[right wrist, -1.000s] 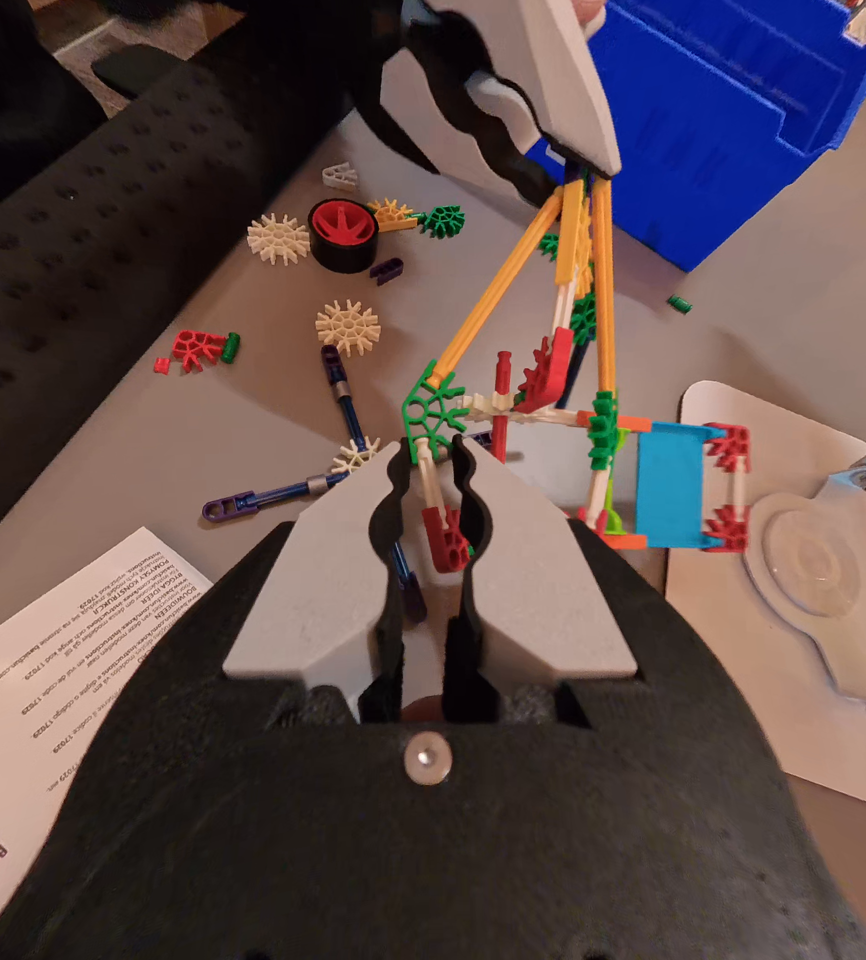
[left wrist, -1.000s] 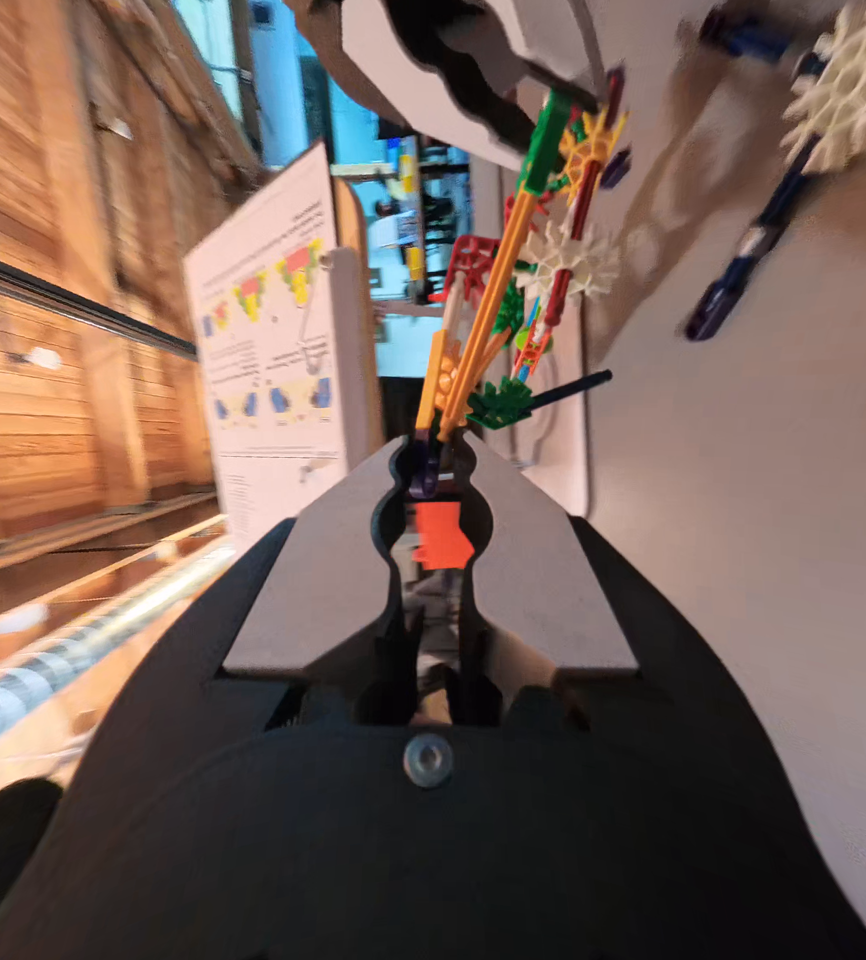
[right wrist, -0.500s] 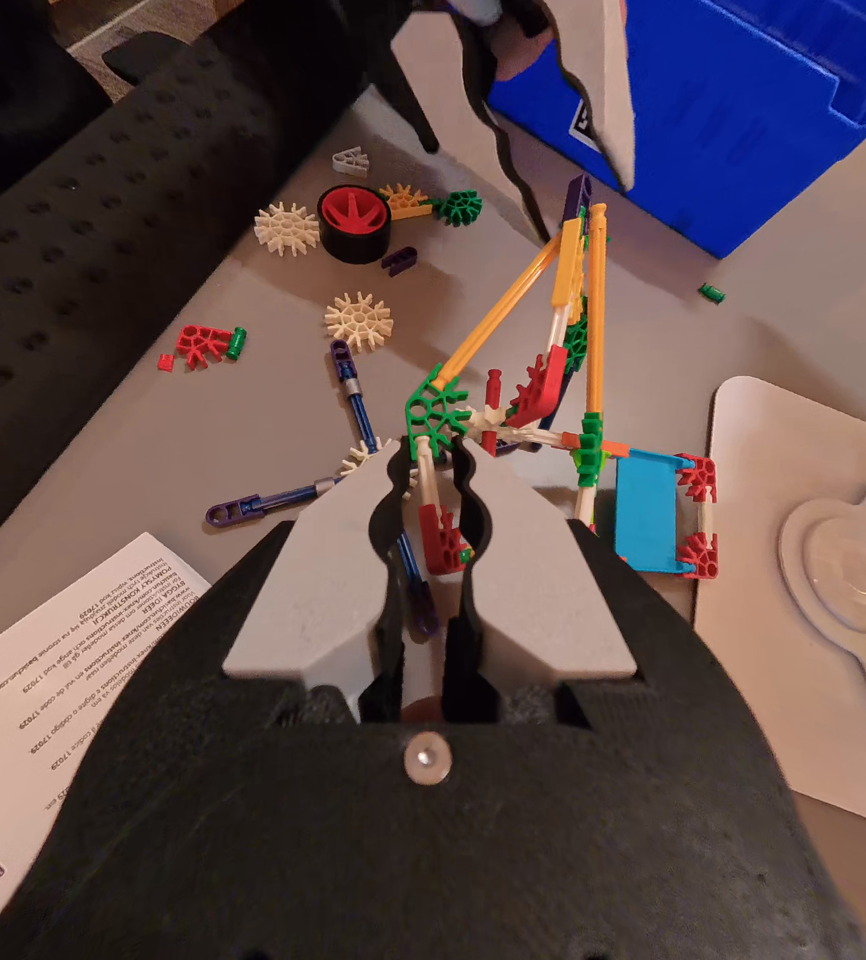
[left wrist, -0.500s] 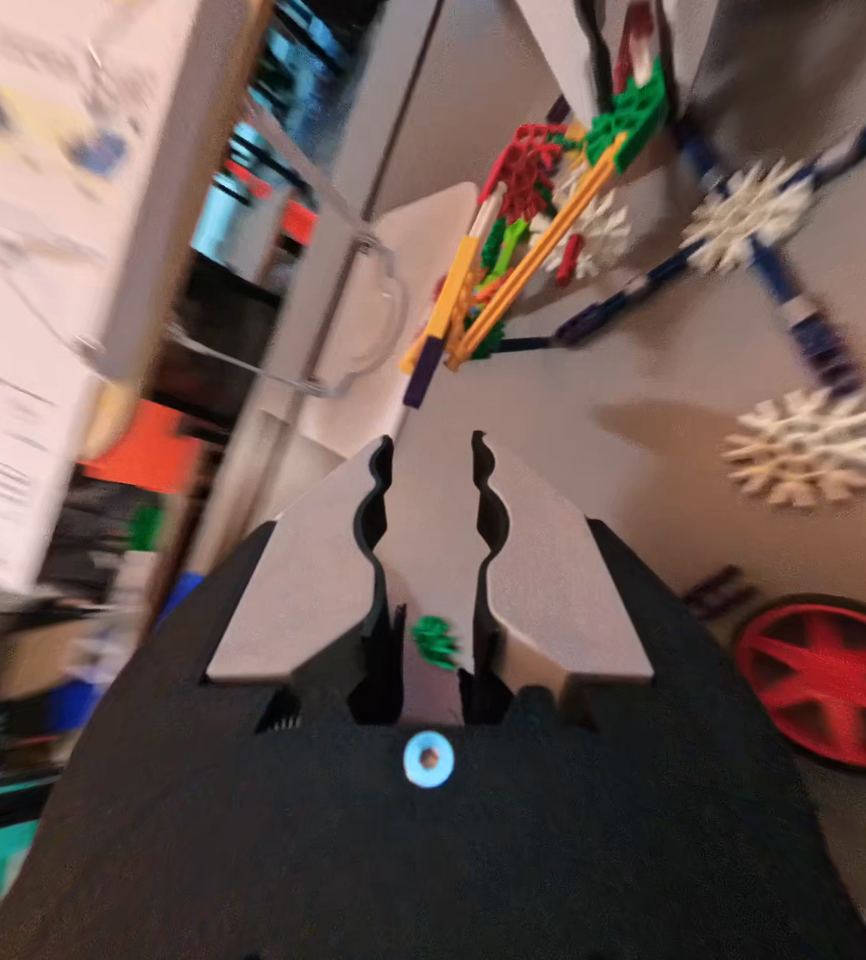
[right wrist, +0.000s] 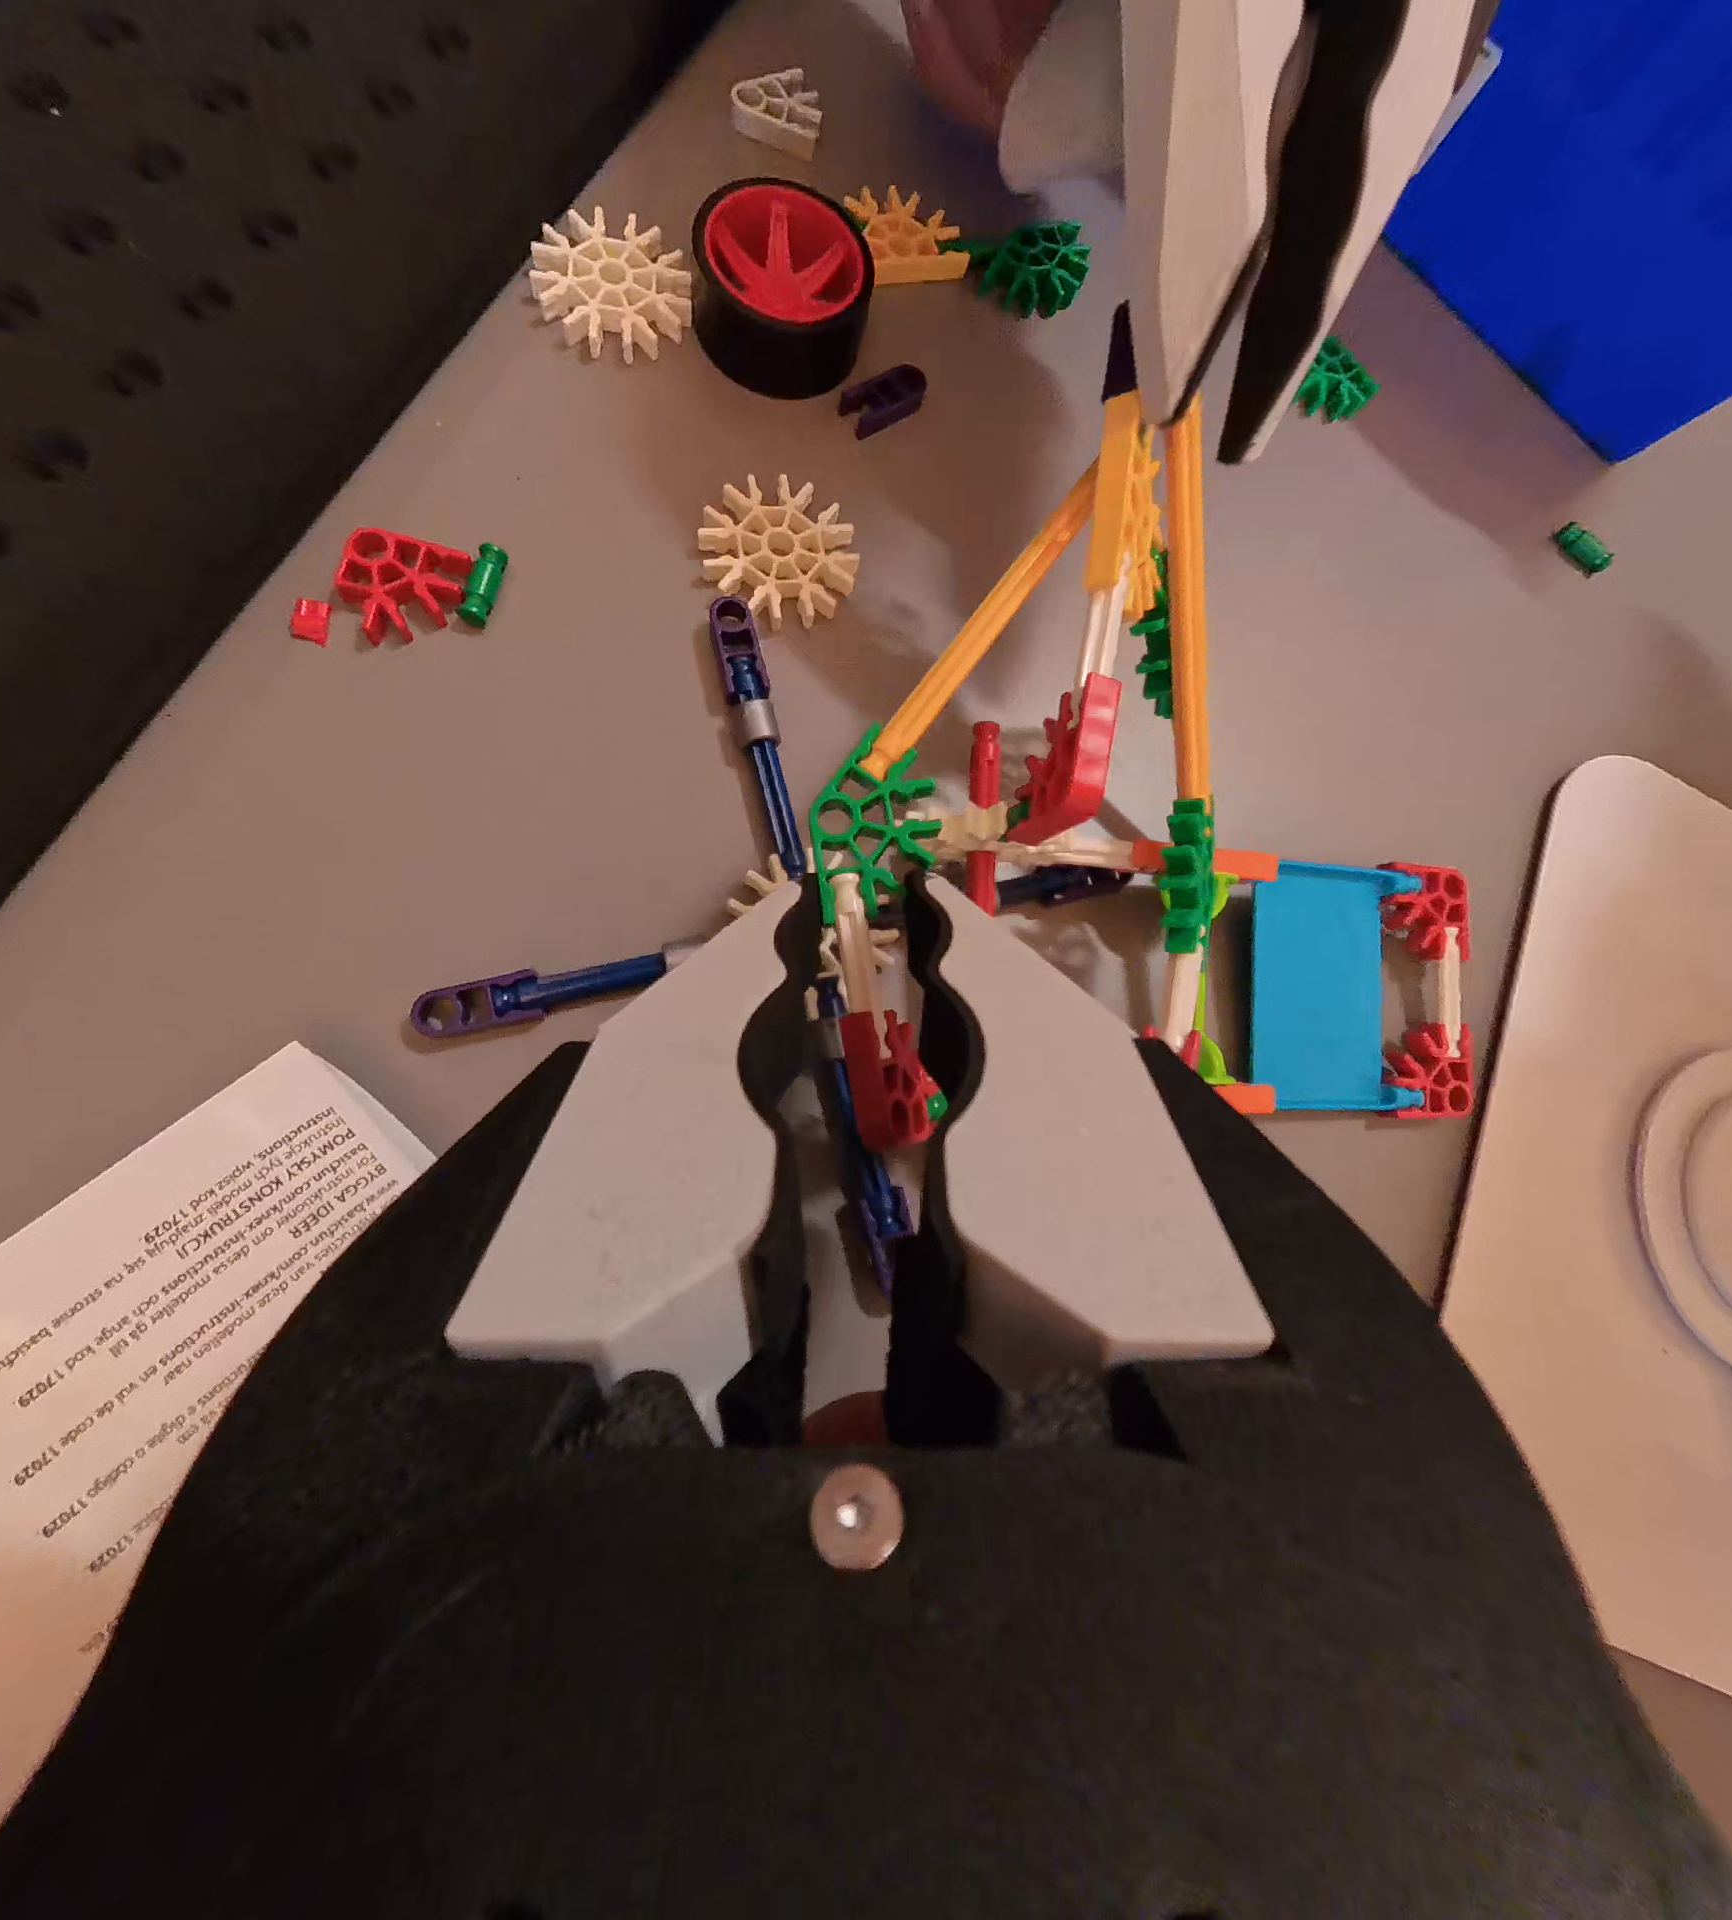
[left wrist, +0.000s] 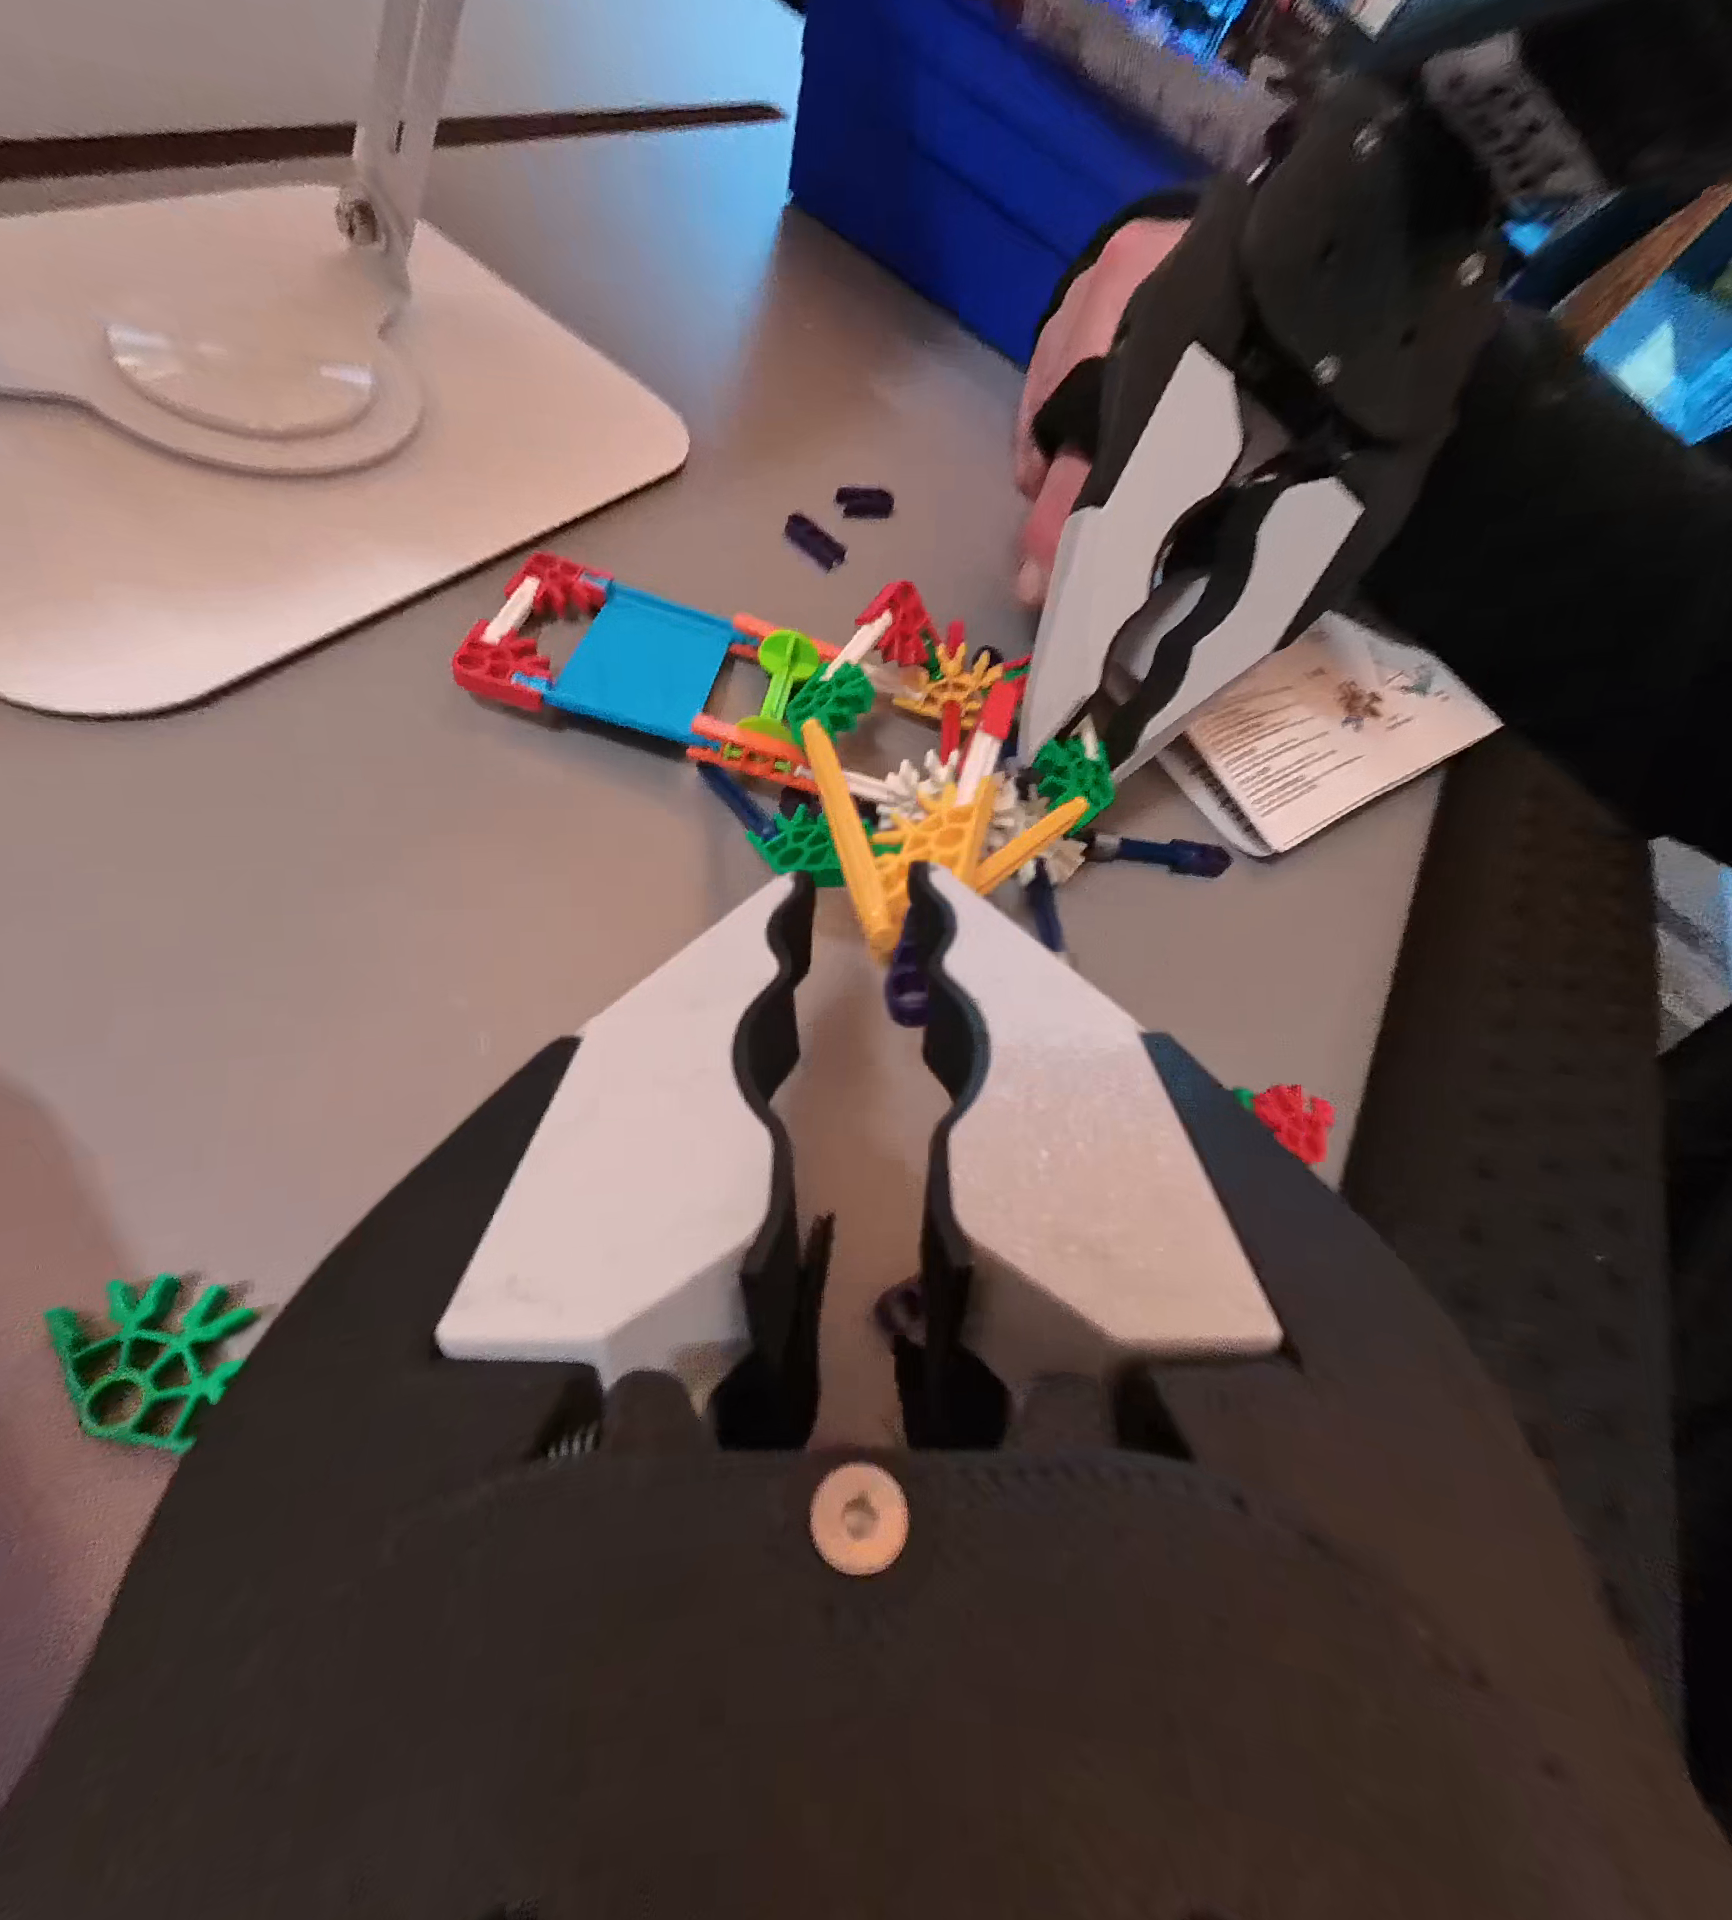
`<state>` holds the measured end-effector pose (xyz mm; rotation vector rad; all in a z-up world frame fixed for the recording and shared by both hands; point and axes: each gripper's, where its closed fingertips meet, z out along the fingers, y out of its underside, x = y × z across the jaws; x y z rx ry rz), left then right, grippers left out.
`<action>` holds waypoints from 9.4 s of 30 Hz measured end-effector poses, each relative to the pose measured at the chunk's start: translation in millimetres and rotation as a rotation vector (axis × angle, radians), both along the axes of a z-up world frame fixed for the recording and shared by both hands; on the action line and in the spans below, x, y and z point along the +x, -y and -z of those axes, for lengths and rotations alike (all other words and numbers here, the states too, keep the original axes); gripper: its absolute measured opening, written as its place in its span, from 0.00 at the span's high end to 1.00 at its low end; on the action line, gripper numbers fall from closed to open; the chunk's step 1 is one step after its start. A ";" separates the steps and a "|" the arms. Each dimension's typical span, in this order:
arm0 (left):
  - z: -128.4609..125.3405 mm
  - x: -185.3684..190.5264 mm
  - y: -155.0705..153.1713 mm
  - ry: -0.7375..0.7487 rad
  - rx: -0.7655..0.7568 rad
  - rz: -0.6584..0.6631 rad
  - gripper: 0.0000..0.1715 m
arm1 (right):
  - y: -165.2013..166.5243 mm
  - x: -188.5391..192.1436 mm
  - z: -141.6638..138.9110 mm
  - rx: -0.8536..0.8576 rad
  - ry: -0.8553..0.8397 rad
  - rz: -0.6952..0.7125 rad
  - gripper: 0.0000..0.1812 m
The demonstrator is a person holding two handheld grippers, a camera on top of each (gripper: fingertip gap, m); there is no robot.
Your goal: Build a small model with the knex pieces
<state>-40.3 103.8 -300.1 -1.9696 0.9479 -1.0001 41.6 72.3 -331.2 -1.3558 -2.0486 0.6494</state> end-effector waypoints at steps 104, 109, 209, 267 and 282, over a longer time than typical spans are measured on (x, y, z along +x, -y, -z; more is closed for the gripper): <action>18.8 22.5 58.5 -0.139 -0.047 0.196 0.79 | -11.8 -36.0 7.0 0.116 0.509 -0.107 0.99; 9.3 3.4 36.4 -0.093 -0.073 0.101 0.78 | -32.5 -36.2 0.1 0.120 0.368 0.071 0.99; 4.4 53.0 -18.2 -0.171 0.458 -0.031 0.89 | -121.9 -14.1 -59.2 0.039 0.046 0.678 0.99; -0.9 22.3 -45.6 -0.434 0.745 0.070 0.88 | -116.0 26.8 -15.8 0.030 0.275 0.536 0.85; 3.6 8.4 -68.3 -0.437 0.681 0.014 0.88 | -107.2 19.7 2.8 -0.051 0.293 0.482 0.91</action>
